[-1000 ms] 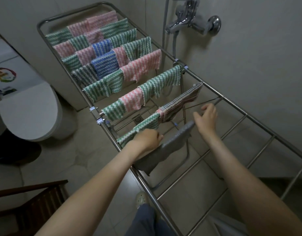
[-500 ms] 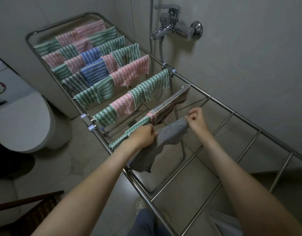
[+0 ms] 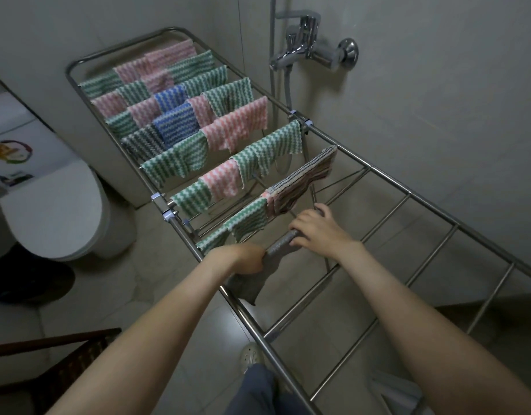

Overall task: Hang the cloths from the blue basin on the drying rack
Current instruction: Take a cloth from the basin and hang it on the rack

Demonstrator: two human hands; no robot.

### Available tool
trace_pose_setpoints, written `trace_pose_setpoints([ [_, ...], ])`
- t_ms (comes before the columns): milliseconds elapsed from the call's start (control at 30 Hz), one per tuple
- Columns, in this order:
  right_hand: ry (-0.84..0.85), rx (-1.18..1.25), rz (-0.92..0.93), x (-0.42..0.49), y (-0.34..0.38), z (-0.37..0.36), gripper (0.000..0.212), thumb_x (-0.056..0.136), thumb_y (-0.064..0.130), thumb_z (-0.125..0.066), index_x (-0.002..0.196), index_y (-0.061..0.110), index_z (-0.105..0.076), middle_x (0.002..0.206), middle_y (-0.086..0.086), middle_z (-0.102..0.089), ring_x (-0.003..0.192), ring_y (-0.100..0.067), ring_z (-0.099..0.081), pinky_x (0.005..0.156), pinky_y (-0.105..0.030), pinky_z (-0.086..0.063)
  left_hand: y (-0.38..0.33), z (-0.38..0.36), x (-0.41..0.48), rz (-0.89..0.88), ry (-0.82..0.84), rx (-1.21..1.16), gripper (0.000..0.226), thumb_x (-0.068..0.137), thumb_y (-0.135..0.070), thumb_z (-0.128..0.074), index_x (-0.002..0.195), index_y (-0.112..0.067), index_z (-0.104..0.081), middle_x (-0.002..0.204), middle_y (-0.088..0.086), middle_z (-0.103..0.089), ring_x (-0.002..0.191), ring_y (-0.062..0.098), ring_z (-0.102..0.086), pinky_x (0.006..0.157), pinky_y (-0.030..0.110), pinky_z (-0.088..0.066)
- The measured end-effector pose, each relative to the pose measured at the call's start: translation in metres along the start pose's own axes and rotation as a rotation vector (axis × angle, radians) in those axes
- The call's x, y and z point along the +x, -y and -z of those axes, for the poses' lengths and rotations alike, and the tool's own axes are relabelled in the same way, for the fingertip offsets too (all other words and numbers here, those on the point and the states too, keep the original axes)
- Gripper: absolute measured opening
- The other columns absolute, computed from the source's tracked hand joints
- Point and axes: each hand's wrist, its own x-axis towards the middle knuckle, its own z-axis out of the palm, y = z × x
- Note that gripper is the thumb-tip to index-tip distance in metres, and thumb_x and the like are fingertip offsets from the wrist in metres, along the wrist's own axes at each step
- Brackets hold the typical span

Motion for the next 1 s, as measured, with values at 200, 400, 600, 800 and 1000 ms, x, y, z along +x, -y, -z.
trace_pose_setpoints([
  [200, -0.017, 0.051, 0.010, -0.008, 0.011, 0.011, 0.054, 0.085, 0.048, -0.060, 0.132, 0.024, -0.046, 0.137, 0.007, -0.044, 0.135, -0.012, -0.027, 0.111, -0.036, 0.000, 0.009, -0.010, -0.014, 0.039, -0.193, -0.207, 0.052, 0.098, -0.036, -0.046, 0.140, -0.007, -0.037, 0.141, 0.012, -0.046, 0.124, 0.027, -0.049, 0.098, 0.032, -0.040],
  [400, -0.112, 0.157, 0.137, 0.006, 0.051, 0.043, 0.057, 0.085, 0.047, -0.062, 0.134, 0.026, -0.044, 0.140, 0.006, -0.044, 0.134, -0.012, -0.028, 0.101, -0.029, -0.012, 0.028, -0.020, -0.044, 0.164, -0.577, -0.381, 0.040, 0.097, -0.031, -0.047, 0.129, -0.006, -0.048, 0.131, 0.016, -0.055, 0.119, 0.029, -0.053, 0.090, 0.031, -0.041],
  [600, -0.228, 0.203, 0.374, 0.045, 0.154, 0.067, 0.049, 0.087, 0.040, -0.061, 0.131, 0.020, -0.049, 0.133, 0.002, -0.050, 0.128, -0.019, -0.037, 0.097, -0.030, -0.018, 0.091, -0.032, -0.118, 0.403, -0.907, -0.513, 0.036, 0.096, -0.026, -0.047, 0.125, -0.006, -0.052, 0.129, 0.016, -0.057, 0.119, 0.030, -0.052, 0.092, 0.032, -0.040],
  [800, -0.269, 0.193, 0.598, 0.089, 0.270, 0.075, 0.043, 0.087, 0.039, -0.063, 0.124, 0.019, -0.055, 0.118, 0.000, -0.058, 0.116, -0.022, -0.046, 0.090, -0.032, -0.026, 0.174, -0.054, -0.198, 0.651, -1.063, -0.595, 0.038, 0.096, -0.025, -0.045, 0.129, -0.007, -0.051, 0.129, 0.016, -0.056, 0.119, 0.032, -0.051, 0.096, 0.036, -0.042],
  [1000, -0.116, 0.224, 0.769, 0.139, 0.414, 0.071, 0.041, 0.090, 0.038, -0.058, 0.126, 0.021, -0.052, 0.120, 0.002, -0.057, 0.118, -0.017, -0.043, 0.091, -0.028, -0.022, 0.263, -0.097, -0.282, 0.864, -1.173, -0.693, 0.034, 0.097, -0.025, -0.044, 0.127, -0.009, -0.051, 0.124, 0.012, -0.057, 0.113, 0.028, -0.053, 0.081, 0.031, -0.040],
])
